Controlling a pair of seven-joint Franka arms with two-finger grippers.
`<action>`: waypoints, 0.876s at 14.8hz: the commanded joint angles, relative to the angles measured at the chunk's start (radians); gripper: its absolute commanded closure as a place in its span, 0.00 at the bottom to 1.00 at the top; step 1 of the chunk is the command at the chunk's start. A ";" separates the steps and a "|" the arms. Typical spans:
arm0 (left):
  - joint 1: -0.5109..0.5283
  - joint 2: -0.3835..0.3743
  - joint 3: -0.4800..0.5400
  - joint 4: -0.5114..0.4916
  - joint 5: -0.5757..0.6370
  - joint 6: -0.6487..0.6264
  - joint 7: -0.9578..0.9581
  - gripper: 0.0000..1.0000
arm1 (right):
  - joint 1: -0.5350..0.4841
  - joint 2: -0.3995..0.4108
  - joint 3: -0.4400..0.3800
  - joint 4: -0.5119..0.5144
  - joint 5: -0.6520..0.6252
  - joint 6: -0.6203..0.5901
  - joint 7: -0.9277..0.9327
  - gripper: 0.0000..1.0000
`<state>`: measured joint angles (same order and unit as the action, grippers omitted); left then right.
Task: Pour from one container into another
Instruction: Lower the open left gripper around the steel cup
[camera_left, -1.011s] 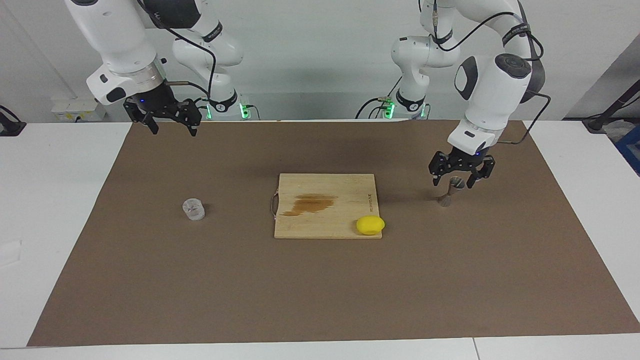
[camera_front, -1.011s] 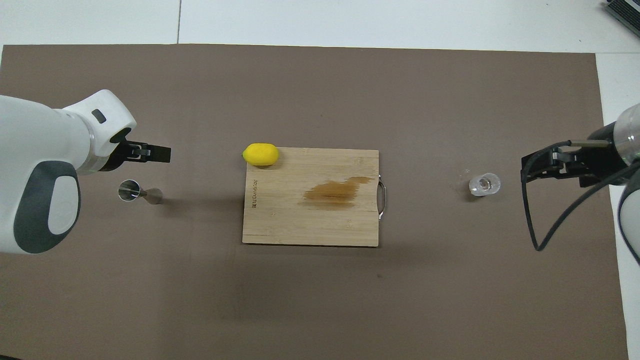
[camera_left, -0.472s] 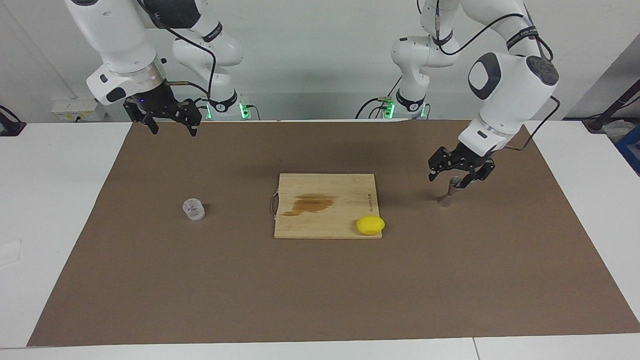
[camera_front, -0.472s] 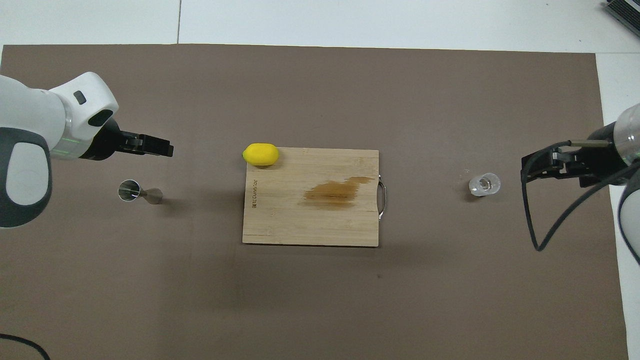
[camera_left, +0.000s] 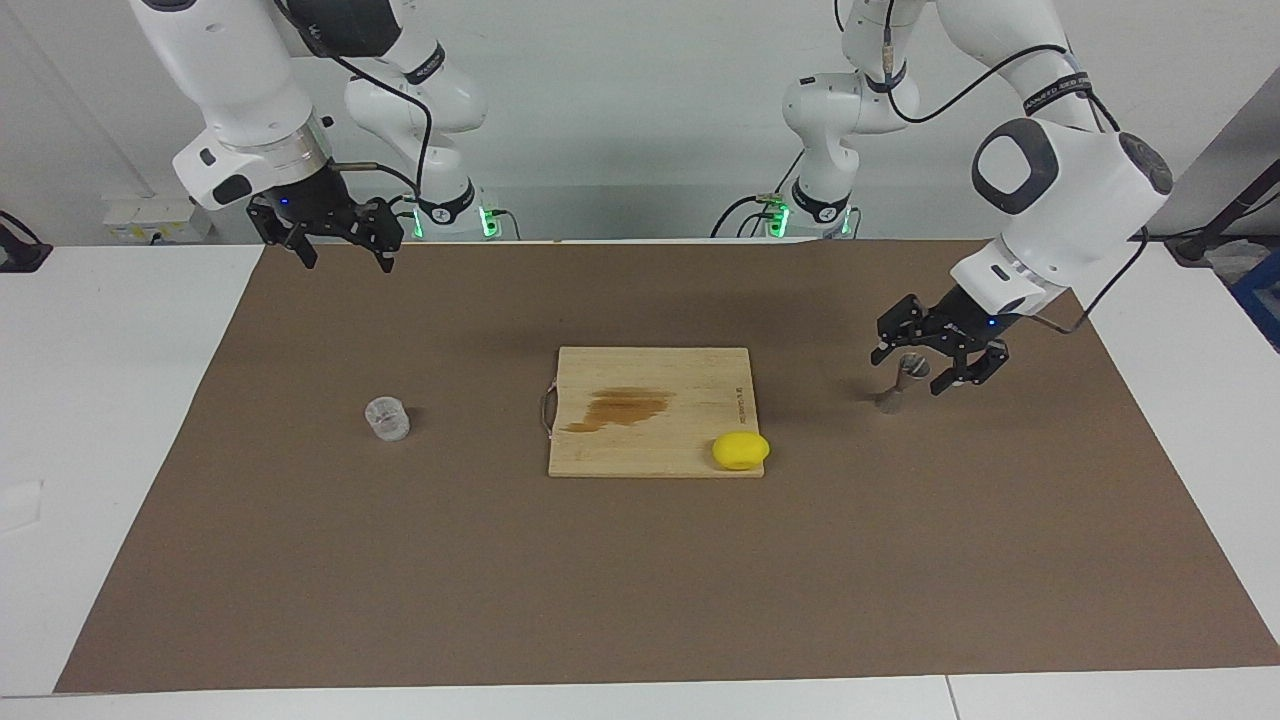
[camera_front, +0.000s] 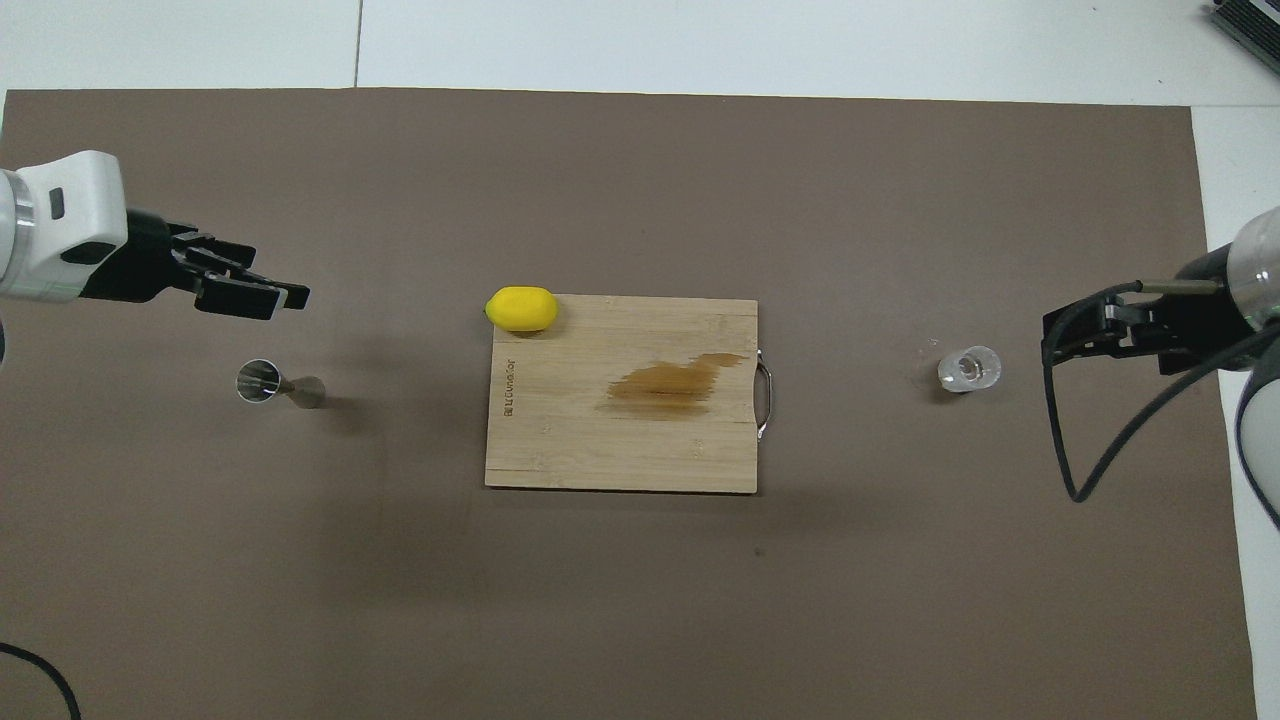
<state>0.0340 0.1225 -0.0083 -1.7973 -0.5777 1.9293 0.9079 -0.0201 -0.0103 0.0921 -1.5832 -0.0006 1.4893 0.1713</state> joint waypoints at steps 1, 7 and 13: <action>0.064 0.029 -0.005 0.016 -0.097 -0.064 0.254 0.00 | -0.012 -0.020 0.005 -0.021 0.004 0.000 0.008 0.00; 0.165 0.134 -0.005 0.009 -0.287 -0.191 0.733 0.00 | -0.012 -0.020 0.005 -0.021 0.004 0.002 0.010 0.00; 0.263 0.161 -0.005 -0.092 -0.372 -0.325 1.012 0.00 | -0.012 -0.020 0.005 -0.021 0.004 0.002 0.008 0.00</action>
<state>0.2618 0.2913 -0.0074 -1.8411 -0.9170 1.6371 1.8145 -0.0202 -0.0103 0.0921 -1.5832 -0.0006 1.4893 0.1713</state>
